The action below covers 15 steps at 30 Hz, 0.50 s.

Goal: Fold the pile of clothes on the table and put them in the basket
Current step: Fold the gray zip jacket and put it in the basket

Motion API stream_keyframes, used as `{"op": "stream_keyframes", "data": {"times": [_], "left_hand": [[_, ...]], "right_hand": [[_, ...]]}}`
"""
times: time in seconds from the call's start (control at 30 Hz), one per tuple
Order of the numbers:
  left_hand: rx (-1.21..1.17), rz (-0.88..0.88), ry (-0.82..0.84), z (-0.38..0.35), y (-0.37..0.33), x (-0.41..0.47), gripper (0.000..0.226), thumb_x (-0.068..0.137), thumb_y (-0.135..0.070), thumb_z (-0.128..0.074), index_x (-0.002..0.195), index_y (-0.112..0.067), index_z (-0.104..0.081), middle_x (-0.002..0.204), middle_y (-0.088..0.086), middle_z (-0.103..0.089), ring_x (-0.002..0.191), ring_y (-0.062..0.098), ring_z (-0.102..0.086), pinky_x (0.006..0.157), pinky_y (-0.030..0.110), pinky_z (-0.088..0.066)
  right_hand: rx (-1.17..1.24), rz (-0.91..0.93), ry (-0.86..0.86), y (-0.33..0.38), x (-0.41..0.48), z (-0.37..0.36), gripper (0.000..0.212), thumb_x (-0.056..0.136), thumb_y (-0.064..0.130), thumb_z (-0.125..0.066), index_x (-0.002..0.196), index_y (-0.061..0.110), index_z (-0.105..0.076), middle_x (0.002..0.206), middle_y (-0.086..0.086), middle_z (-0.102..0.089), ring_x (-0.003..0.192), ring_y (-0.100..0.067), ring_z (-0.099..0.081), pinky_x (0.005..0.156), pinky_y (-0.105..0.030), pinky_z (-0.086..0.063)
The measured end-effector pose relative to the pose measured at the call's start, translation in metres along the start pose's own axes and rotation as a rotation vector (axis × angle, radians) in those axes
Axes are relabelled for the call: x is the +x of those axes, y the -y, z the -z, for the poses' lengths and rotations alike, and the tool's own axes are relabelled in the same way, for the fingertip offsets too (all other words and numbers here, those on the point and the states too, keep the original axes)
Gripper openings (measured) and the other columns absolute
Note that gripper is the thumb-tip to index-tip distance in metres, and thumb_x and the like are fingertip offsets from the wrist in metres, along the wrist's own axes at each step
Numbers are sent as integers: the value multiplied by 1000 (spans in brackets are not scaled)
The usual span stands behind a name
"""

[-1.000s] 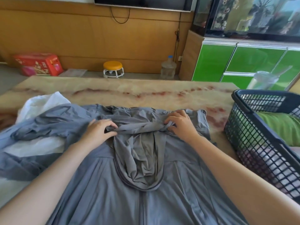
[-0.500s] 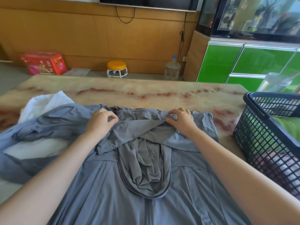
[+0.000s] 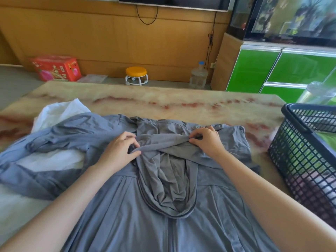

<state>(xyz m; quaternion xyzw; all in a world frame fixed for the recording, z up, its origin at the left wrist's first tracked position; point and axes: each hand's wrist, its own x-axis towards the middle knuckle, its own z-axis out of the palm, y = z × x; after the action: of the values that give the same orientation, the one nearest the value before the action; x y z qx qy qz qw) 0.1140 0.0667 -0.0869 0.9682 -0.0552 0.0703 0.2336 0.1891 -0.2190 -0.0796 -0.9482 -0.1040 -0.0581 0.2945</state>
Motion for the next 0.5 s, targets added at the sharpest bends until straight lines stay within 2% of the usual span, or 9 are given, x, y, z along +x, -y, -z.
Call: {"op": "stream_keyframes", "data": {"times": [0.07, 0.13, 0.2, 0.23, 0.3, 0.4, 0.43, 0.5], "left_hand": [[15, -7, -64, 5, 1, 1, 8, 87, -28, -65, 83, -21, -64, 110, -10, -59, 94, 16, -58, 76, 35, -46], [-45, 65, -151, 15, -4, 1, 11, 92, -28, -57, 85, -20, -61, 84, -3, -64, 73, 19, -58, 62, 35, -42], [-112, 173, -203, 23, -8, 13, 19, 96, -29, -50, 83, -17, -58, 61, 5, -55, 56, 22, -51, 51, 33, -33], [-98, 214, -198, 27, -7, 24, 23, 96, -29, -49, 81, -15, -57, 58, 6, -51, 54, 22, -50, 50, 32, -29], [-10, 277, -138, 34, -4, 51, 24, 96, -29, -48, 81, -14, -58, 68, 7, -59, 69, 27, -58, 55, 31, -32], [275, 311, -81, 41, 8, 80, 18, 93, -32, -55, 102, -18, -62, 107, 11, -62, 102, 31, -55, 77, 34, -38], [350, 310, -102, 43, 12, 83, 21, 92, -34, -57, 107, -20, -62, 112, 10, -60, 107, 31, -52, 80, 34, -38], [260, 315, -124, 42, 12, 79, 21, 92, -36, -57, 101, -19, -66, 108, 7, -63, 102, 28, -54, 73, 32, -38]], "right_hand": [[-1, 5, -30, -3, 2, -2, 19, 80, 24, -72, 98, 20, -69, 92, 6, -64, 110, -20, -43, 100, -36, -35], [-19, -5, -30, -5, 3, -3, 12, 82, 27, -70, 92, 19, -69, 86, 8, -59, 109, -21, -40, 96, -32, -33], [3, -22, -38, -4, 5, -4, 11, 86, 28, -66, 87, 18, -68, 81, 9, -54, 108, -22, -40, 93, -31, -31], [50, -40, -60, -1, 7, -4, 12, 88, 28, -63, 88, 17, -68, 81, 7, -55, 108, -23, -40, 94, -32, -32], [120, -71, -112, 6, 12, -6, 13, 91, 27, -59, 95, 16, -65, 92, 3, -59, 112, -25, -40, 97, -36, -35], [35, -24, -118, 16, 10, -12, 25, 91, 30, -58, 113, 19, -60, 118, 0, -54, 117, -24, -35, 99, -33, -32], [28, 21, -108, 19, 6, -13, 27, 90, 32, -59, 115, 20, -60, 119, 0, -52, 116, -22, -34, 99, -32, -31], [4, 157, -56, 26, -7, -16, 28, 87, 37, -63, 111, 22, -63, 116, 2, -53, 112, -19, -36, 99, -31, -31]]}}
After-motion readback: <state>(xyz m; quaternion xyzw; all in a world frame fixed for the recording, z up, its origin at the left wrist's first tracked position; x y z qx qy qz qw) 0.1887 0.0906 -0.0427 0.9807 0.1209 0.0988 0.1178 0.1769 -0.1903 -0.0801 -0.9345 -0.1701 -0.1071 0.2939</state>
